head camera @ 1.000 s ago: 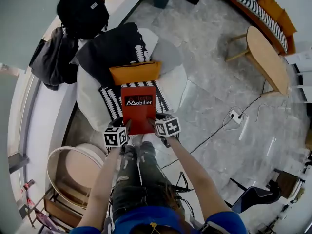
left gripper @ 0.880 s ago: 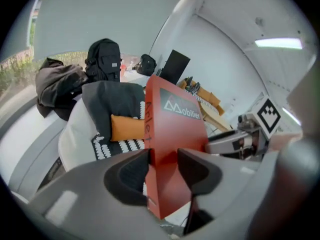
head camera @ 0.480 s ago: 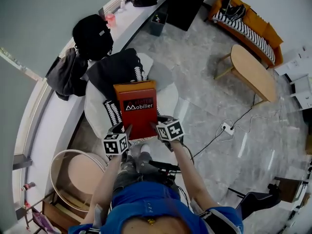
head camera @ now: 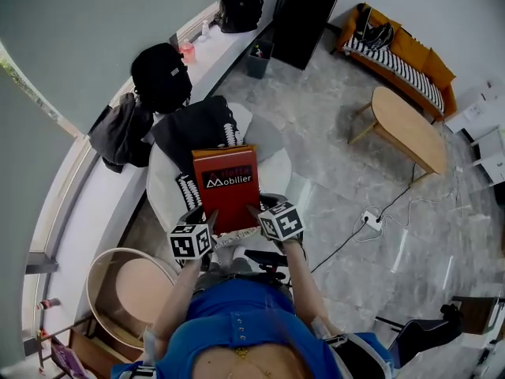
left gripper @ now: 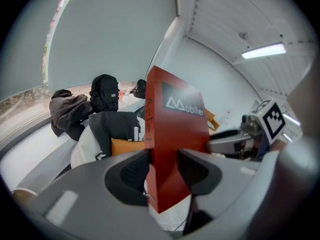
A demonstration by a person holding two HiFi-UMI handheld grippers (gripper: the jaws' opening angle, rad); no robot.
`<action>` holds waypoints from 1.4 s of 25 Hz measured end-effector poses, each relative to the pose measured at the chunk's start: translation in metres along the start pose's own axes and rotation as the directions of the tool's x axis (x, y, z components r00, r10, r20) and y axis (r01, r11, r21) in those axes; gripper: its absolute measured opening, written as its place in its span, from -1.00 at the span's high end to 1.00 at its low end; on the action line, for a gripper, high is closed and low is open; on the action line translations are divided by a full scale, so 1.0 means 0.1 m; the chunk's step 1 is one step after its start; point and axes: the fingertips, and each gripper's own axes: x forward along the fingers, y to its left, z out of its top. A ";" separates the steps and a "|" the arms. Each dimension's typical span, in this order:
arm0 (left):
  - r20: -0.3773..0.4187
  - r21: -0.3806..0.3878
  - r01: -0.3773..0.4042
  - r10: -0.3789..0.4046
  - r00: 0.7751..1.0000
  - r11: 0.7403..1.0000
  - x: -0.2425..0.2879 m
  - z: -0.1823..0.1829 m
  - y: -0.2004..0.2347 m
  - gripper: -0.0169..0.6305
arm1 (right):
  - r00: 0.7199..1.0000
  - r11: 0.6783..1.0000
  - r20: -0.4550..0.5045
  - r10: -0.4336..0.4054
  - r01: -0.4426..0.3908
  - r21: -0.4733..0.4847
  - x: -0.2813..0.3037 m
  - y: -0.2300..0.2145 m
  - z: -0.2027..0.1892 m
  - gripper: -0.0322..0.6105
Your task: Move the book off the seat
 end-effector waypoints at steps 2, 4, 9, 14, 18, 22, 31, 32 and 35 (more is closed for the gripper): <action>0.014 0.004 0.010 -0.010 1.000 1.000 -0.04 0.06 -0.05 0.41 | 1.000 1.000 0.014 -0.009 0.009 -0.012 -0.08 0.01 0.05 0.40; 0.025 0.011 0.018 -0.018 1.000 1.000 -0.08 0.09 -0.10 0.42 | 1.000 1.000 0.026 -0.016 0.016 -0.017 -0.16 0.02 0.07 0.40; 0.040 0.032 0.019 -0.020 0.999 0.999 -0.15 0.11 -0.18 0.42 | 0.998 0.999 0.042 -0.038 0.039 -0.021 -0.27 0.04 0.08 0.40; 0.050 0.032 0.003 -0.005 0.999 0.999 -0.23 0.06 -0.20 0.42 | 0.998 0.999 0.052 -0.030 0.032 -0.026 -0.31 0.10 0.03 0.40; 0.055 0.023 -0.009 0.007 0.998 1.000 -0.25 0.01 -0.20 0.42 | 0.998 0.999 0.051 -0.023 0.025 -0.031 -0.31 0.12 0.00 0.40; 0.054 0.014 -0.018 0.018 0.998 1.000 -0.26 -0.02 -0.22 0.42 | 0.999 0.999 0.045 -0.015 0.017 -0.036 -0.32 0.12 -0.02 0.40; 0.063 0.008 -0.027 0.027 0.998 1.000 -0.25 -0.06 -0.28 0.42 | 0.999 0.999 0.046 -0.012 0.014 -0.049 -0.35 0.09 -0.06 0.40; 0.062 0.008 -0.028 0.027 0.998 1.000 -0.25 -0.06 -0.30 0.42 | 0.999 0.999 0.045 -0.011 0.014 -0.048 -0.37 0.08 -0.08 0.40; 0.062 0.008 -0.028 0.028 0.998 1.000 -0.22 -0.08 -0.35 0.42 | 0.999 0.999 0.045 -0.010 0.012 -0.046 -0.39 0.04 -0.11 0.40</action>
